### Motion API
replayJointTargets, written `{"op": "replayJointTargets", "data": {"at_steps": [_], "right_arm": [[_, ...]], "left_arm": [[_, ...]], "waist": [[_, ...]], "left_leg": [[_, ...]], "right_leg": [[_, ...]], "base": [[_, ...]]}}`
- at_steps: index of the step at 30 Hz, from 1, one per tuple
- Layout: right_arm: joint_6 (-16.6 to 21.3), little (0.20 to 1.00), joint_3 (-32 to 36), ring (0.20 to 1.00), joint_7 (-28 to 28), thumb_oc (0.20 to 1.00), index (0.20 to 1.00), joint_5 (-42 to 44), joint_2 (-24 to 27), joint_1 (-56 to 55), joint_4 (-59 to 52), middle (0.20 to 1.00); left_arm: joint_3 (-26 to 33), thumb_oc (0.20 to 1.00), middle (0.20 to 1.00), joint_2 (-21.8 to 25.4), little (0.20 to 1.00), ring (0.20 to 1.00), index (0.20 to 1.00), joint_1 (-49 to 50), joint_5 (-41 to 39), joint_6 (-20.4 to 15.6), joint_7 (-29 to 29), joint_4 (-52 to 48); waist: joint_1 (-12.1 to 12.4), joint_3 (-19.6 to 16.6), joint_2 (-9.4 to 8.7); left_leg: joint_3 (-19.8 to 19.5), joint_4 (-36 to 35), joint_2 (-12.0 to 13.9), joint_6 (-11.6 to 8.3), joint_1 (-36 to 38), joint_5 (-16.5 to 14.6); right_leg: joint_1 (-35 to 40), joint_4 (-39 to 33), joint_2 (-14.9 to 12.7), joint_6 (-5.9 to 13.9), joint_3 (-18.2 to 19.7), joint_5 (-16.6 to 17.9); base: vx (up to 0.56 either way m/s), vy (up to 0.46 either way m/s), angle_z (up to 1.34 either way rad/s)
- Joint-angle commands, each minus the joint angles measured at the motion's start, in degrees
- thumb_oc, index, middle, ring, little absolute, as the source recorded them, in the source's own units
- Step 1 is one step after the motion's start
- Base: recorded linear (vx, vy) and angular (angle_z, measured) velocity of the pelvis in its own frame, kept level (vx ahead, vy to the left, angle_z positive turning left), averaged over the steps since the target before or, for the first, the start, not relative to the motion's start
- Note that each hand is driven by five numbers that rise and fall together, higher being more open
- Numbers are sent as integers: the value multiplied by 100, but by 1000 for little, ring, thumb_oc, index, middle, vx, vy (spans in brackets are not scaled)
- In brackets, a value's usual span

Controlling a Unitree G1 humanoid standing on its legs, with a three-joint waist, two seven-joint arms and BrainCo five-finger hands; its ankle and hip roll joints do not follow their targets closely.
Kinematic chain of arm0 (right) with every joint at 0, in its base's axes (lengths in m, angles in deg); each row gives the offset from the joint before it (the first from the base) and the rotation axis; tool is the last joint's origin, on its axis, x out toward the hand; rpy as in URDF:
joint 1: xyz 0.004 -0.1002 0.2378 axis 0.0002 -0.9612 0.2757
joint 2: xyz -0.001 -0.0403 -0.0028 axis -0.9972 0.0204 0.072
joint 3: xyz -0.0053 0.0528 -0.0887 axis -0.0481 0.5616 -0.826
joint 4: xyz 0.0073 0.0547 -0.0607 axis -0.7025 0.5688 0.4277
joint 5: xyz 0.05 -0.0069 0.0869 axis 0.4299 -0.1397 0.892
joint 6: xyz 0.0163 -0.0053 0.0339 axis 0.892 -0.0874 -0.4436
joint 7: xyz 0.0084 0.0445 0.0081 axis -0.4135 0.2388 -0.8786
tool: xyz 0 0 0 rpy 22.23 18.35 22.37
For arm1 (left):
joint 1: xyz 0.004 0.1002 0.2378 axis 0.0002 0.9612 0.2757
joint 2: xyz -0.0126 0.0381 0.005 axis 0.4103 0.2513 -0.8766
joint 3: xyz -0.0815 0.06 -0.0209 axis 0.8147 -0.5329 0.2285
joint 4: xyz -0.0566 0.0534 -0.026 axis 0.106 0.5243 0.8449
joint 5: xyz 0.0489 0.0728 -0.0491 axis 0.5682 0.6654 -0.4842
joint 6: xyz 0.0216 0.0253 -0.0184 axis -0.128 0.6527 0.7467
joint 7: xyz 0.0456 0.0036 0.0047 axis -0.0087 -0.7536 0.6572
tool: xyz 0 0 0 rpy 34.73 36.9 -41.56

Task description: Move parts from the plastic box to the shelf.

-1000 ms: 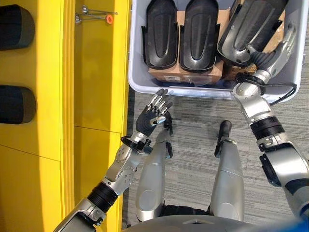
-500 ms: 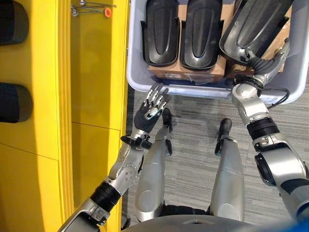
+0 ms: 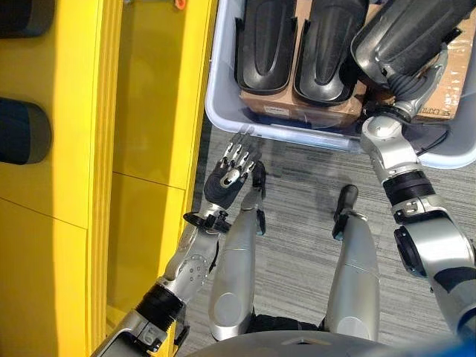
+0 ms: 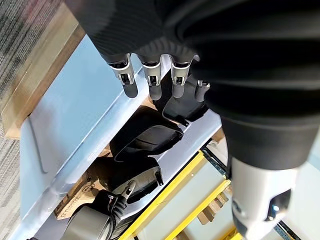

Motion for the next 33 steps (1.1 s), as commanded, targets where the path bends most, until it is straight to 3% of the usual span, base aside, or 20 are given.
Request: {"op": "replayJointTargets", "data": {"at_steps": [1, 10, 13, 18, 23, 29, 33], "right_arm": [[219, 1000, -41, 1000, -119, 1000, 1000, 822, 409, 525, 196, 1000], [526, 1000, 223, 1000, -290, 1000, 1000, 2109, 452, 608, 912, 1000], [595, 1000, 202, 1000, -228, 1000, 1000, 2020, 474, 633, 1012, 1000], [824, 1000, 218, 1000, 334, 1000, 1000, 967, 544, 612, 789, 1000], [614, 1000, 204, 1000, 308, 1000, 1000, 924, 444, 491, 469, 1000], [309, 1000, 69, 1000, -155, 1000, 1000, 1041, 345, 351, 515, 1000], [-167, 1000, -187, 1000, -655, 1000, 1000, 1264, 377, 498, 852, 1000]], "left_arm": [[52, 1000, 1000, 111, 1000, 1000, 1000, 66, 211, -123, -215, -657], [82, 1000, 1000, 268, 1000, 1000, 1000, -35, 215, -51, -73, -738], [76, 1000, 1000, 280, 1000, 1000, 1000, -53, 232, -15, -46, -761], [35, 1000, 1000, 299, 1000, 1000, 1000, -28, 220, -24, -18, -859], [27, 1000, 1000, 230, 1000, 1000, 1000, 39, 232, -62, -89, -840], [59, 1000, 1000, 203, 1000, 1000, 1000, 11, 178, -58, -98, -793], [137, 1000, 1000, 241, 1000, 1000, 1000, -72, 147, 17, -64, -749]], "waist": [[84, -72, 379], [139, -72, 296], [155, -72, 284], [135, -72, 298], [112, -72, 326], [101, -72, 338], [142, -72, 304]], "left_leg": [[-169, 375, -543, 287, -99, -861], [-188, 460, -534, 299, -226, -912], [-190, 487, -530, 307, -268, -922], [-177, 491, -535, 319, -303, -927], [-147, 463, -540, 310, -291, -914], [-118, 468, -532, 302, -314, -902], [-131, 482, -517, 294, -358, -889]], "right_leg": [[308, 159, 610, -369, 32, -435], [259, 164, 659, -361, -8, -444], [234, 173, 666, -362, -25, -440], [202, 161, 675, -347, -25, -423], [198, 126, 668, -359, -12, -412], [164, 116, 661, -363, -17, -398], [133, 126, 664, -361, -63, -386]], "base": [[8, -35, 2], [5, -33, 5], [1, -14, 1], [0, 0, 0], [-3, 19, -2], [-1, 6, 0], [0, 0, 0]]}}
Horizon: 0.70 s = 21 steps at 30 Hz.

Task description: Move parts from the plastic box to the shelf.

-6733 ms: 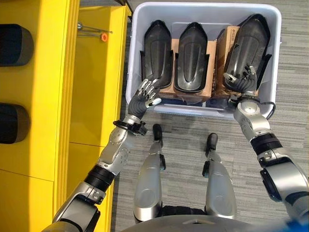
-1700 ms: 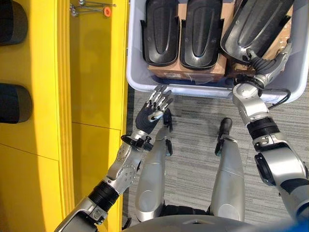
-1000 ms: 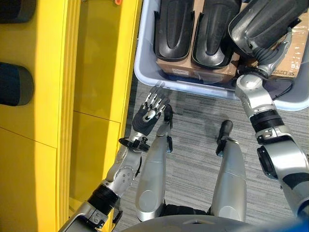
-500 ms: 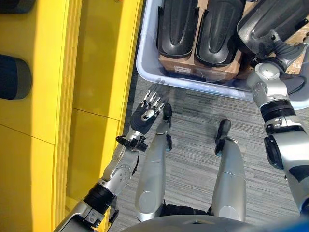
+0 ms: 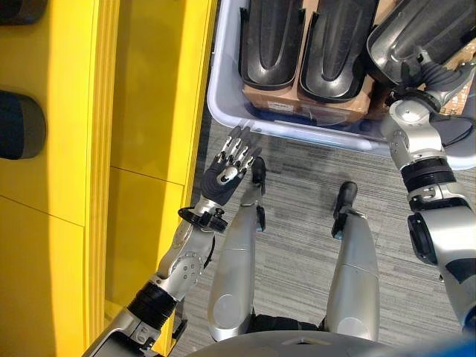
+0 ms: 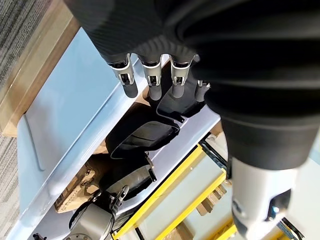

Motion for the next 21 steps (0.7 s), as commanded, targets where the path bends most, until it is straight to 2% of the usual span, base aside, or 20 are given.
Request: {"op": "replayJointTargets", "data": {"at_steps": [1, 8, 14, 15, 16, 21], "right_arm": [[-378, 1000, -385, 1000, -600, 1000, 1000, 278, 17, 88, 282, 1000], [-482, 1000, -521, 1000, -1276, 1000, 1000, 1676, 117, 319, 843, 1000], [-735, 1000, -558, 1000, -1667, 1000, 1000, 1992, 183, 434, 1159, 1000], [-765, 567, -596, 567, -1731, 567, 567, 2144, 191, 475, 1217, 567], [-746, 200, -629, 200, -1724, 200, 200, 2368, 193, 513, 1267, 200], [-855, 200, -578, 200, -2102, 200, 200, 3174, 236, 565, 1459, 200]], "left_arm": [[46, 1000, 1000, 25, 1000, 1000, 1000, -48, 115, -105, -51, -393], [118, 1000, 1000, 137, 1000, 1000, 1000, -142, 141, 20, -20, -397], [136, 1000, 1000, 201, 1000, 1000, 1000, -188, 139, 71, 14, -427], [135, 1000, 1000, 198, 1000, 1000, 1000, -209, 146, 76, 20, -415], [136, 1000, 1000, 201, 1000, 1000, 1000, -220, 160, 82, 24, -412], [177, 1000, 1000, 266, 1000, 1000, 1000, -264, 131, 144, 46, -427]], "waist": [[179, -71, 297], [250, -71, 192], [306, -71, 180], [313, -71, 182], [324, -71, 181], [360, -71, 169]], "left_leg": [[-15, 201, -495, 251, -66, -789], [-67, 232, -470, 254, -113, -804], [-93, 280, -478, 268, -170, -815], [-91, 287, -477, 271, -184, -814], [-95, 294, -477, 272, -199, -813], [-140, 350, -493, 276, -278, -824]], "right_leg": [[220, 160, 578, -380, -166, -407], [214, 191, 595, -358, -240, -410], [190, 218, 600, -350, -281, -420], [173, 229, 600, -350, -286, -420], [160, 238, 602, -353, -289, -421], [103, 283, 616, -346, -314, -442]], "base": [[-3, -34, 1], [2, -33, 1], [3, -5, 0], [0, 0, 0], [0, 0, 0], [10, -16, 3]]}}
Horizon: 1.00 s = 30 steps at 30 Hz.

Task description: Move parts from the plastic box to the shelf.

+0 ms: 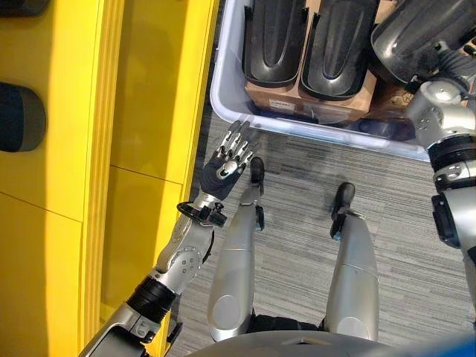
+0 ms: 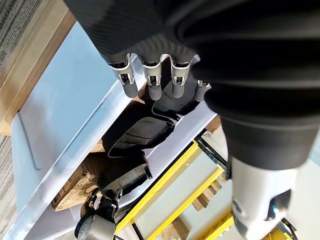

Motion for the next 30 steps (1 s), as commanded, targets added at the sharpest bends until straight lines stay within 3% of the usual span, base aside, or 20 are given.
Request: {"op": "replayJointTargets", "data": {"at_steps": [1, 6, 8, 14, 23, 28, 30], "right_arm": [[-740, 200, -36, 200, -1172, 200, 200, 1167, -636, -318, 359, 200], [-993, 200, -171, 200, -1452, 200, 200, 1086, -593, -285, 473, 200], [-1278, 200, -270, 200, -1708, 200, 200, 1179, -534, -265, 584, 200], [-1455, 200, -410, 200, -2006, 200, 200, 1197, -508, -228, 757, 200], [-1204, 200, -558, 200, -1708, 200, 200, 777, -446, -172, 976, 200], [-1251, 200, -638, 200, -1350, 200, 200, -517, -300, -116, 925, 200], [-1273, 903, -712, 903, -1256, 903, 903, -593, -265, -86, 867, 903]], "left_arm": [[58, 1000, 1000, 193, 1000, 1000, 1000, -86, 126, -28, -21, -411], [109, 1000, 1000, 216, 1000, 1000, 1000, -136, 91, 15, -77, -381], [165, 1000, 1000, 278, 1000, 1000, 1000, -149, 51, 71, -77, -373], [211, 1000, 1000, 330, 1000, 1000, 1000, -189, 32, 115, -117, -314], [232, 1000, 1000, 400, 1000, 1000, 1000, -232, -3, 128, -157, -287], [225, 1000, 1000, 463, 1000, 1000, 1000, -187, -17, 86, -164, -313], [216, 1000, 1000, 451, 1000, 1000, 1000, -188, -1, 69, -129, -342]], "waist": [[359, 23, 158], [381, 23, 155], [405, 23, 140], [432, 23, 119], [474, 23, 117], [461, 23, 85], [452, 23, 72]], "left_leg": [[34, 238, -517, 324, -96, -782], [24, 260, -522, 325, -143, -769], [-1, 283, -525, 319, -182, -762], [-26, 324, -518, 321, -268, -751], [-51, 327, -519, 343, -307, -741], [-61, 320, -514, 337, -310, -746], [-51, 309, -505, 333, -323, -741]], "right_leg": [[96, 356, 571, -354, -191, -462], [55, 378, 571, -354, -214, -456], [28, 401, 571, -353, -244, -455], [-48, 459, 562, -355, -284, -447], [-66, 460, 543, -345, -347, -414], [-43, 414, 551, -318, -365, -381], [-42, 377, 562, -306, -366, -363]], "base": [[16, -28, 4], [3, -6, 0], [11, -38, -1], [0, -13, 3], [1, -3, 1], [0, 0, 0], [0, 0, 0]]}}
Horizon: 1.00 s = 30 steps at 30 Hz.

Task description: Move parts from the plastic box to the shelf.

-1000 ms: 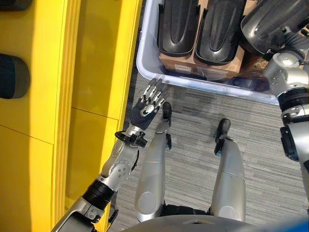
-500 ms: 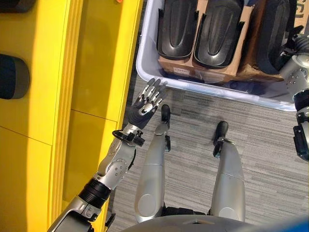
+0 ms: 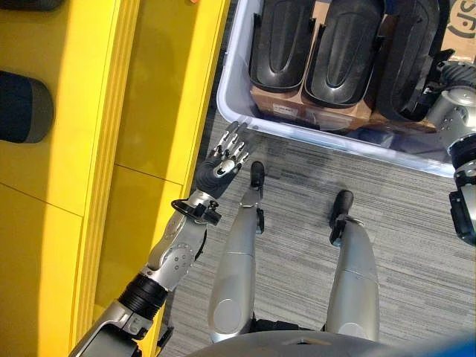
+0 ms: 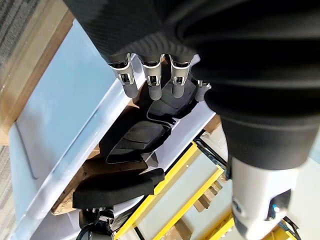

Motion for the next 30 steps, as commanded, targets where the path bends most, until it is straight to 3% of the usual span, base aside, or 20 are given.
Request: {"op": "replayJointTargets", "data": {"at_steps": [1, 9, 24, 28, 30], "right_arm": [[-526, 1000, -190, 1000, 64, 1000, 1000, -249, -584, -287, 15, 1000], [-508, 1000, -161, 1000, 427, 1000, 1000, -548, -647, -380, -86, 1000], [-565, 1000, -160, 1000, 288, 1000, 1000, -462, -890, -515, -73, 1000], [-798, 1000, -253, 1000, 101, 1000, 1000, -652, -911, -539, -3, 1000], [-1000, 1000, -339, 1000, -48, 1000, 1000, -1236, -904, -552, 13, 1000]], "left_arm": [[75, 1000, 1000, 183, 1000, 1000, 1000, -131, 27, -216, -85, -400], [-4, 1000, 1000, 106, 1000, 1000, 1000, -113, 61, -339, -60, -441], [10, 1000, 1000, -4, 1000, 1000, 1000, -232, 49, -364, -25, -350], [26, 1000, 1000, -3, 1000, 1000, 1000, -260, 34, -362, -33, -324], [31, 1000, 1000, 2, 1000, 1000, 1000, -258, 14, -378, -44, -313]], "waist": [[293, 325, 63], [252, 325, 92], [253, 325, 115], [267, 325, 119], [270, 325, 116]], "left_leg": [[136, 124, -536, 380, -63, -701], [191, 48, -518, 349, -41, -664], [219, 24, -523, 342, -65, -635], [213, 24, -527, 342, -100, -622], [213, 25, -520, 342, -115, -617]], "right_leg": [[73, 290, 497, -260, -251, -339], [98, 194, 518, -254, -220, -322], [75, 184, 492, -257, -234, -321], [36, 194, 486, -255, -250, -312], [23, 200, 482, -253, -257, -309]], "base": [[0, 0, 0], [0, 0, 0], [0, 0, 0], [0, 0, 0], [0, 0, 0]]}}
